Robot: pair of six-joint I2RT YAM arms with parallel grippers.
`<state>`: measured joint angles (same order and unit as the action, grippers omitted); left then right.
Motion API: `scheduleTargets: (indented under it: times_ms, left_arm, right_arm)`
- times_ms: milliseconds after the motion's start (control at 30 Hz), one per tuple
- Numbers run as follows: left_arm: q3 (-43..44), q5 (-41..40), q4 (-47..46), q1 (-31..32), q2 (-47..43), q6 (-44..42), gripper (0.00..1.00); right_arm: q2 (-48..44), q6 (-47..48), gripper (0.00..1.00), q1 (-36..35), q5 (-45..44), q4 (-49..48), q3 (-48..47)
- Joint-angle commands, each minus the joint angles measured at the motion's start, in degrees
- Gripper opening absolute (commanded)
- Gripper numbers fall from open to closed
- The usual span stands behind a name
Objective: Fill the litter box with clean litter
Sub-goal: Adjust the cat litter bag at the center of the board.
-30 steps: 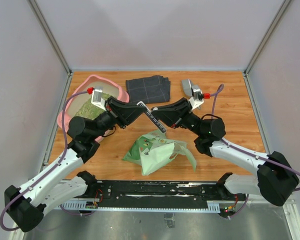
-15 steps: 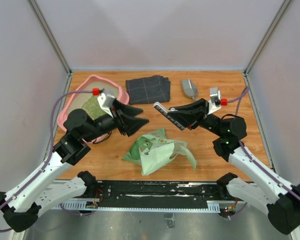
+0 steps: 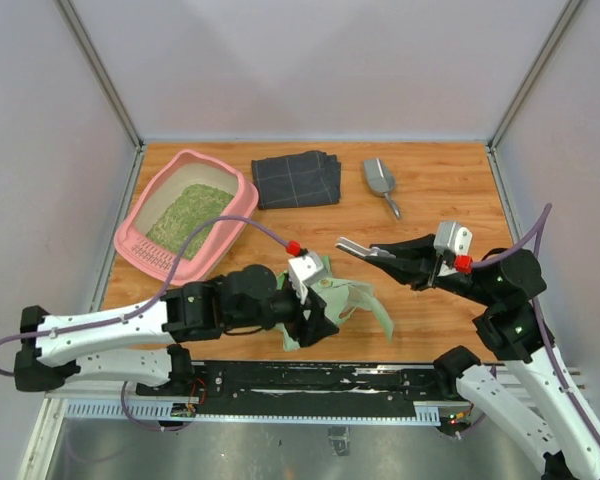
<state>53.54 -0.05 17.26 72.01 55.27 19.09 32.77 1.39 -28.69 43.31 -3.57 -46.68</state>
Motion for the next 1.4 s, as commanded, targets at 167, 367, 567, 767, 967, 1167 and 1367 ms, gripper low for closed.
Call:
scheduleTargets:
  times_ms: [167, 367, 567, 767, 967, 1167, 1367]
  left_arm:
    - [-1.8, -23.6, 4.2, 14.8, 8.8, 3.3, 0.68]
    - [-2.7, -42.4, 8.8, 19.7, 14.3, 2.1, 0.56]
    - [-6.4, -62.2, 8.3, 22.2, 11.5, -6.4, 0.02]
    - [-13.2, -80.2, -3.4, 23.1, 8.4, -31.9, 0.00]
    - [-17.6, -56.1, -27.7, 22.5, -17.2, -52.7, 0.00]
    - [-14.6, -48.3, -28.8, 19.0, -30.4, -56.6, 0.00]
    - [-13.6, -43.4, -24.4, 18.9, -33.4, -51.7, 0.00]
  right_arm:
    - [-4.2, 5.9, 0.01, 0.6, -3.9, 10.5, 1.7]
    - [-5.4, 5.7, 0.01, 0.5, -3.6, 11.4, 2.1]
    - [-5.6, 8.8, 0.01, 0.6, -5.8, 11.9, 4.0]
    - [-0.9, 13.6, 0.01, 0.6, -6.1, 16.1, 4.2]
    - [1.3, 12.8, 0.01, 0.6, -3.2, 8.2, 4.7]
    - [0.7, 18.2, 0.01, 0.6, -2.1, 14.4, 5.7]
    - [-1.1, 16.3, 0.01, 0.6, 2.1, 0.7, 13.7]
